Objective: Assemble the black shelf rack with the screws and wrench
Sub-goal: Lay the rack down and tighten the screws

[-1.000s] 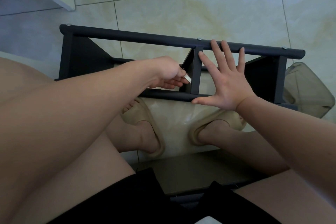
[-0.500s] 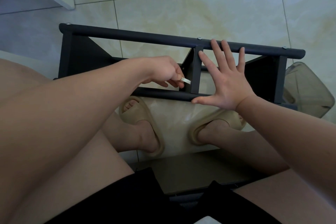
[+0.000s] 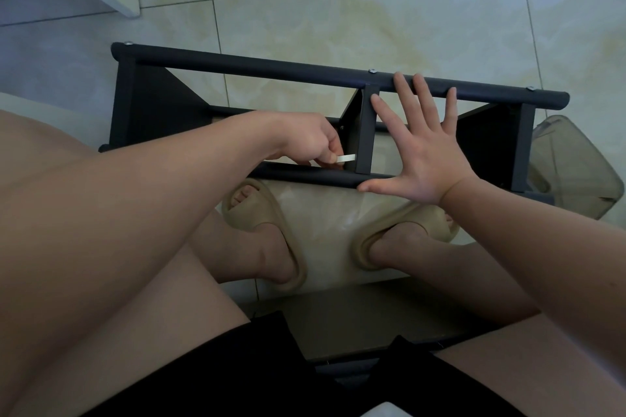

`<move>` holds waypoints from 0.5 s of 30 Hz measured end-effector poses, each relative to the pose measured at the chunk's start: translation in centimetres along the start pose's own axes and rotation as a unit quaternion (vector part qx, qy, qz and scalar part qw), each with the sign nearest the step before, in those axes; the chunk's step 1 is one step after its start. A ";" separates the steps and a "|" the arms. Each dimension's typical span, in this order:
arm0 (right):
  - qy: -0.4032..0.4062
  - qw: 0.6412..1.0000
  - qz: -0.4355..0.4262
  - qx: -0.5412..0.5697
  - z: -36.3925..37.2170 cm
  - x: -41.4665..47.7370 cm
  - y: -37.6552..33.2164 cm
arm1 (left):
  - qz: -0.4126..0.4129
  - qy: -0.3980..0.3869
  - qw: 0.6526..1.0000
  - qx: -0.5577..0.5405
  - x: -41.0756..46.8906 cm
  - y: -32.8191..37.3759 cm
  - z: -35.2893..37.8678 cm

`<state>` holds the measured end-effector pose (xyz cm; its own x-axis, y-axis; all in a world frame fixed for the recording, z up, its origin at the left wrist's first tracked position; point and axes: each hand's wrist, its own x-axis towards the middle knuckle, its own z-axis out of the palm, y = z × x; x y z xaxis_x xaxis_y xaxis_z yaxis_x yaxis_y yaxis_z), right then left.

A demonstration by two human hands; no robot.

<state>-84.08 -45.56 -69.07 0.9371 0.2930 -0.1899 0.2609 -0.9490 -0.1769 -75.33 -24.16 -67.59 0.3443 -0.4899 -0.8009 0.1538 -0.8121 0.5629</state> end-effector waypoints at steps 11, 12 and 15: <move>-0.006 1.000 0.002 -0.005 0.1 0.1 0.1 | 0.010 0.023 0.996 0.086 0.0 0.5 -0.3; -0.008 1.000 0.002 -0.005 0.1 0.1 0.1 | 0.010 0.035 0.994 0.105 0.1 0.6 -0.5; -0.009 1.000 0.002 -0.004 0.0 0.0 0.0 | 0.015 0.078 0.983 0.168 0.0 0.8 -1.0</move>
<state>-84.03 -45.59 -69.09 0.9339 0.2909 -0.2080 0.2586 -0.9510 -0.1693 -74.32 -24.47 -66.93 0.4852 -0.4829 -0.7290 -0.1648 -0.8692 0.4661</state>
